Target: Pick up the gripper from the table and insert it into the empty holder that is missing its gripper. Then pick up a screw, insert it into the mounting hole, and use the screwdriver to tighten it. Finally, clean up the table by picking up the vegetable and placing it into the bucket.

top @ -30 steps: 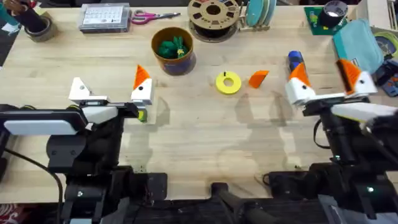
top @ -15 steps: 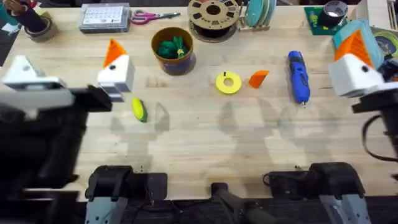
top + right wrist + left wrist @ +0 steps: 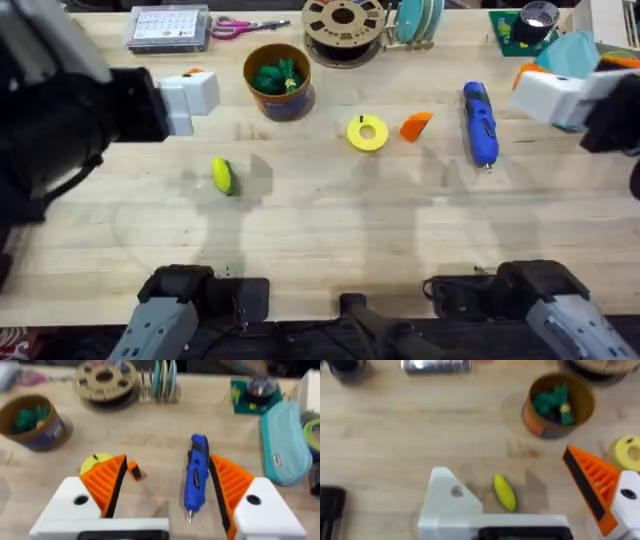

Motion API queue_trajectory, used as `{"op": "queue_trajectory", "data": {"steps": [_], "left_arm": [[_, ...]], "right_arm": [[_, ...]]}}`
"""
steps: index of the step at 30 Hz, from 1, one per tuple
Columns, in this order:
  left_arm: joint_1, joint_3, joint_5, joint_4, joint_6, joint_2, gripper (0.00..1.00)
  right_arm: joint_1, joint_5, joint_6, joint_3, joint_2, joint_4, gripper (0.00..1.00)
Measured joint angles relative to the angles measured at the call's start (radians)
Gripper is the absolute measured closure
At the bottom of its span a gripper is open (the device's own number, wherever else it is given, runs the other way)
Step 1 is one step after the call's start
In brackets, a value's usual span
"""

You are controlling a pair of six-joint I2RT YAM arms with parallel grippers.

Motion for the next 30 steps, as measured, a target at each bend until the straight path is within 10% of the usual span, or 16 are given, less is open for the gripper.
{"op": "queue_trajectory", "data": {"steps": [14,30], "left_arm": [[0.000,0.083,0.000,-0.183,0.000,0.309,0.053],[-0.002,0.084,0.000,-0.227,-0.083,0.351,0.015]], "right_arm": [[0.000,0.000,-0.017,0.185,0.425,-0.272,0.007],[0.000,0.000,-0.019,0.185,0.479,-0.276,0.006]]}}
